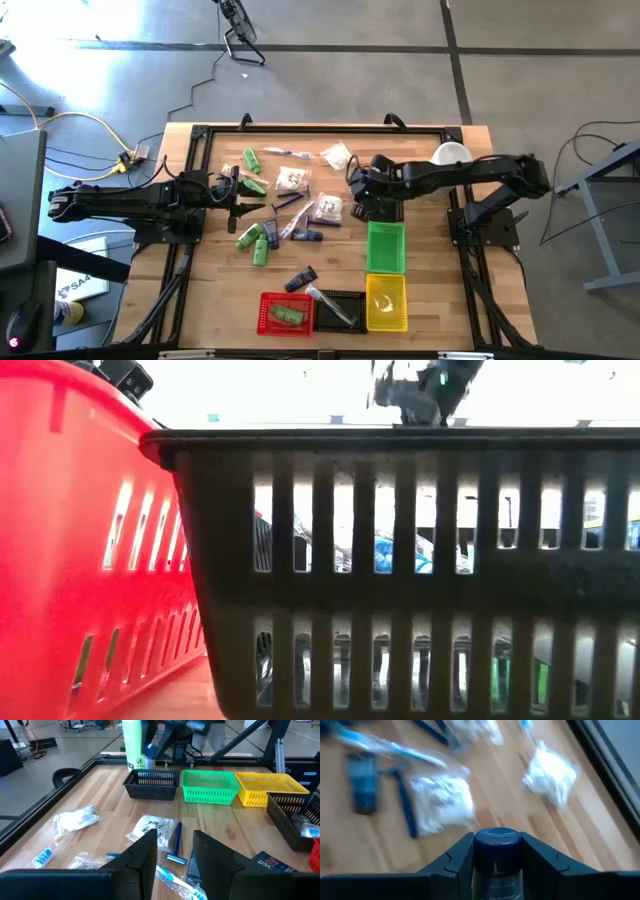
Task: Pick & Place Travel size toiletries
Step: Put the blue shaving cream into the top black bin, then put the middle cotton pack into the green bin
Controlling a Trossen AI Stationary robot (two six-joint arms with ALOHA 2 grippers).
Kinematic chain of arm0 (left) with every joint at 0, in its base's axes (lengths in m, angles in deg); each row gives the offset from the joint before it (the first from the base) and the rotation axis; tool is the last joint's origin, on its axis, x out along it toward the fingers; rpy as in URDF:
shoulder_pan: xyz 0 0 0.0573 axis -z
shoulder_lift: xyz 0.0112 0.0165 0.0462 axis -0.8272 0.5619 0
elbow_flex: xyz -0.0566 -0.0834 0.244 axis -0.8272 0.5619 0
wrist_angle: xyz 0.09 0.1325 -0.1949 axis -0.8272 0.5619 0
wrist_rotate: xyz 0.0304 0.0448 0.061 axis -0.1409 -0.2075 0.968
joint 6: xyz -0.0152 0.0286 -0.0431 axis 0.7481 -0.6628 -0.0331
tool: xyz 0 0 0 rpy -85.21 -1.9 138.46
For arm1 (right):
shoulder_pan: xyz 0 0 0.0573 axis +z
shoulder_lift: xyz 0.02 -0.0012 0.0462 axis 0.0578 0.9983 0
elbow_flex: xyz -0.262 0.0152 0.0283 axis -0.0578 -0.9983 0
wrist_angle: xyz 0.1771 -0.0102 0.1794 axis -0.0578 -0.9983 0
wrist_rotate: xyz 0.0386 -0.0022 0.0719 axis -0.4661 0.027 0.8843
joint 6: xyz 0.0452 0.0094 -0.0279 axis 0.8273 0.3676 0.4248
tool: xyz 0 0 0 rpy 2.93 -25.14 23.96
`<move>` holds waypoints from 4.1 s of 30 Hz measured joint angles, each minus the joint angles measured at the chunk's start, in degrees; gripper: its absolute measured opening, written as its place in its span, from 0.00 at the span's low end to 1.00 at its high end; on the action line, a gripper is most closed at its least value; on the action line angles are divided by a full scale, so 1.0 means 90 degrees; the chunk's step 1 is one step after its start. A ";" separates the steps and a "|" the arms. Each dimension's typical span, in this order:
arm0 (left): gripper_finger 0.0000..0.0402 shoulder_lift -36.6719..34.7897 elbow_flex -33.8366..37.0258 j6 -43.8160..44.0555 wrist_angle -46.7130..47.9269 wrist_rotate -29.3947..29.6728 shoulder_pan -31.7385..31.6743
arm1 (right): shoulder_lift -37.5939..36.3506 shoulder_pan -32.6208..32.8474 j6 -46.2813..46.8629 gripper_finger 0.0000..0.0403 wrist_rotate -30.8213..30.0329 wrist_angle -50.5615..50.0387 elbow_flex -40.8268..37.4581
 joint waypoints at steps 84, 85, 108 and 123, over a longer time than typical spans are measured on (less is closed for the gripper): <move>0.31 -0.0001 0.0002 0.0019 0.0050 0.0000 0.0000 | -0.1056 0.0832 0.0481 0.01 0.0832 0.2455 -0.1420; 0.31 -0.0002 0.0002 0.0020 0.0050 0.0000 0.0000 | -0.1027 0.0832 0.0414 0.01 0.0837 0.2476 -0.1420; 0.31 -0.0002 0.0007 0.0665 0.0191 -0.0001 0.0000 | -0.0682 0.0801 -0.0318 0.01 0.0808 0.3360 -0.1422; 0.31 0.0000 0.0007 0.0664 0.0185 0.0775 0.0000 | -0.0682 0.0551 -0.2612 0.01 -0.0221 0.3771 -0.1422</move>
